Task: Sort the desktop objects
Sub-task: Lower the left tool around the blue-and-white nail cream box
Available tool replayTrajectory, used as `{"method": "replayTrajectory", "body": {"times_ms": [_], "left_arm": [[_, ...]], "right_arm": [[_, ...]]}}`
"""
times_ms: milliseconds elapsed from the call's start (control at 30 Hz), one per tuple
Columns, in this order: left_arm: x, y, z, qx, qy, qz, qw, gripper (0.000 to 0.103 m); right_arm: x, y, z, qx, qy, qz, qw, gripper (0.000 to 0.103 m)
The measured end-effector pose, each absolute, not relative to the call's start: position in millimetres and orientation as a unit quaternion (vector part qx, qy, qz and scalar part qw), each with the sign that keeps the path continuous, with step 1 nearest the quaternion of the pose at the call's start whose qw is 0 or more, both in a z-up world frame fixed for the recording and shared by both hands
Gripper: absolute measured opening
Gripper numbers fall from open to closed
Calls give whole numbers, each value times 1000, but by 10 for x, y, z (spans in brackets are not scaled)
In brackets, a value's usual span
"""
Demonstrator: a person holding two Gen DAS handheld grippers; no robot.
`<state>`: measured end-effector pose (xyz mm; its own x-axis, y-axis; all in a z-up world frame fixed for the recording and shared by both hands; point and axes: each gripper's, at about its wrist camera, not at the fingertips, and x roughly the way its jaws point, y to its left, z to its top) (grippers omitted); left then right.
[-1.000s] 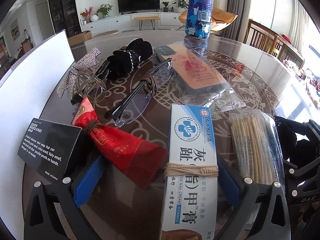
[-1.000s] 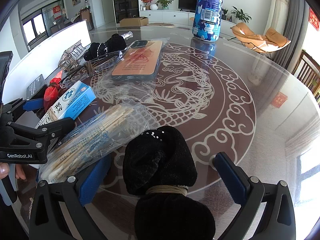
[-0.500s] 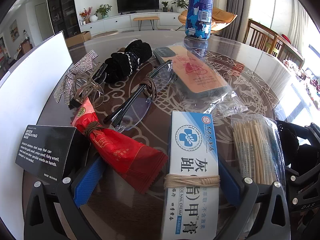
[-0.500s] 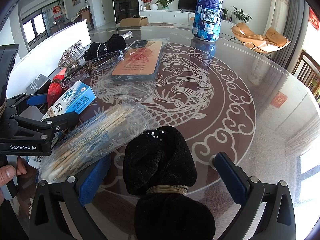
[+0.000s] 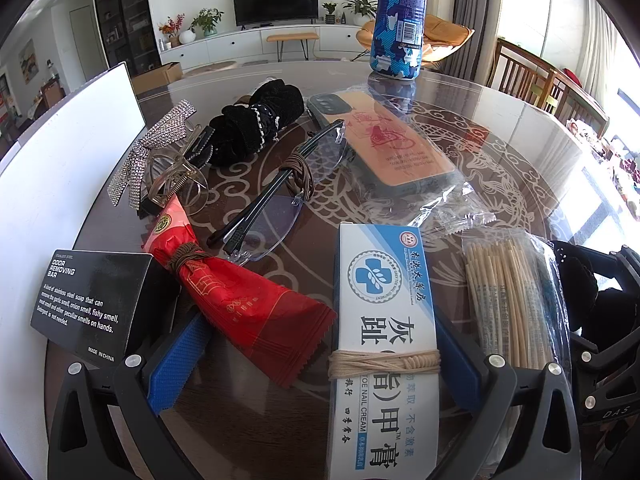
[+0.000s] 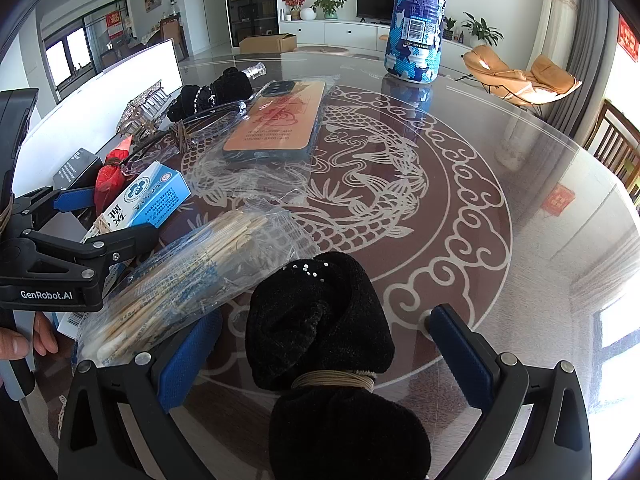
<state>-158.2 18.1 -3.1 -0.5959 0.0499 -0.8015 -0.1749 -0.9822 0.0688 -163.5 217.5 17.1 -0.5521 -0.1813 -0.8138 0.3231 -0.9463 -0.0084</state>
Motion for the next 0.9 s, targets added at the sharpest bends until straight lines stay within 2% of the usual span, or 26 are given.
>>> {"method": "replayTrajectory", "body": {"times_ms": [900], "left_arm": [[-1226,117,-48,-445,73,890,71,103]], "right_arm": [[-1635,2176,171,451,79,-877,144,103]]}}
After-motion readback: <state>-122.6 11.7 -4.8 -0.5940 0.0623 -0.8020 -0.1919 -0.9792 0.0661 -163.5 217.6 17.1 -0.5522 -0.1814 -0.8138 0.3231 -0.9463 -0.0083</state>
